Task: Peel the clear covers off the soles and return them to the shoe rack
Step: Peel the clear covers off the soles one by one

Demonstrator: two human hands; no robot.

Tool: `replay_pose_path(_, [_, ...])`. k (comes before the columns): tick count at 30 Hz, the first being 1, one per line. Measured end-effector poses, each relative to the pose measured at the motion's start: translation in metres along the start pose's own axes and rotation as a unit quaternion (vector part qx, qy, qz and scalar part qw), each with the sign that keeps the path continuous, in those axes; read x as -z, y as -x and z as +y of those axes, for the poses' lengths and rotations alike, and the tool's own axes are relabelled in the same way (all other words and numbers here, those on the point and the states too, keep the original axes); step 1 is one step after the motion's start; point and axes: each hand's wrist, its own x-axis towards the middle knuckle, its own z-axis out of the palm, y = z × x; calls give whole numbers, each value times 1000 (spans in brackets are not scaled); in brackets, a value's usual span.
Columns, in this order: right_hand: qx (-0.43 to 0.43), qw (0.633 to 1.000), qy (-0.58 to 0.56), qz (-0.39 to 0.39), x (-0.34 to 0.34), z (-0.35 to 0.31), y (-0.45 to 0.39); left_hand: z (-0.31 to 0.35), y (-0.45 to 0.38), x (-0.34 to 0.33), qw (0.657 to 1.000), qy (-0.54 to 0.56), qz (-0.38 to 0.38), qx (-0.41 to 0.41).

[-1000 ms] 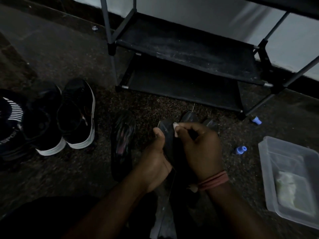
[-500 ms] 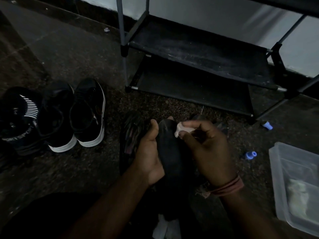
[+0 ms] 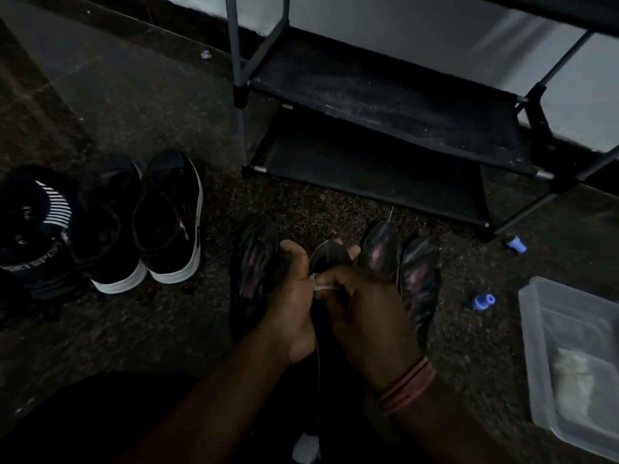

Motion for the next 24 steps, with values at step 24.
replay_pose_path(24, [-123,982,129,57,14,18,-5,-16,4,-8,969,-246,2,-16])
